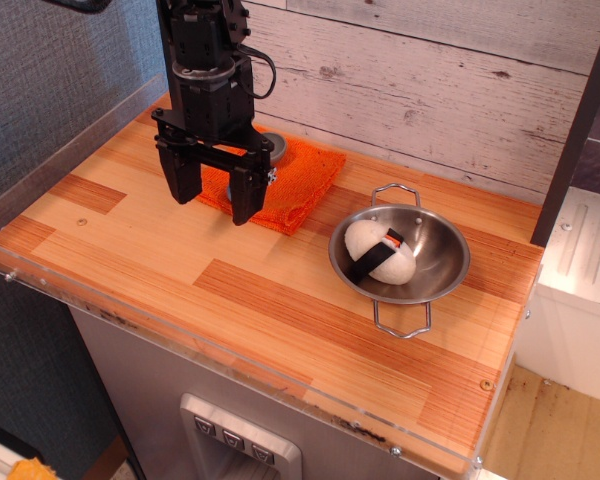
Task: PICK UP THE BRUSH AND PUT ANOTHER SIDE OF THE TABLE
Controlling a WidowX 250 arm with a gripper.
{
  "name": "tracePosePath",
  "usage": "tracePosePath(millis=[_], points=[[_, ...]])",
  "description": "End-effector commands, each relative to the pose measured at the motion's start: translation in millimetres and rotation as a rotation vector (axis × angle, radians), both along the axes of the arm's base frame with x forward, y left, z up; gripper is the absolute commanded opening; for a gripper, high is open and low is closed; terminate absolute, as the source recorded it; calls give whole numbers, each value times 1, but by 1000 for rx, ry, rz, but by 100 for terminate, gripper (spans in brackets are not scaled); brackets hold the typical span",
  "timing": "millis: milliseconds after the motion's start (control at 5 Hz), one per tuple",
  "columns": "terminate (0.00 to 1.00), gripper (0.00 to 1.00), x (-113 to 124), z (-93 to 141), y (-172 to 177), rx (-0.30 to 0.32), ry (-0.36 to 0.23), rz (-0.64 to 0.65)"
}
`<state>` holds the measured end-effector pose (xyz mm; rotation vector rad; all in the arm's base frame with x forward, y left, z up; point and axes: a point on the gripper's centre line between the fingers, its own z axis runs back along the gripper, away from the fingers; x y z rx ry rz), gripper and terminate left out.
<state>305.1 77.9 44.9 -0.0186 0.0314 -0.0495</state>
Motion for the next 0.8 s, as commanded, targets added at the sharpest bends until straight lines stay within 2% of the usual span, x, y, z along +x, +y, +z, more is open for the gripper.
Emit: tracePosePath(millis=[0,200,600], points=[[0,100,0,0,0,0,0,0],[0,100,5,2,-25,-23,-14,-30],[0,100,16,17,-94,-13,-51,-164]])
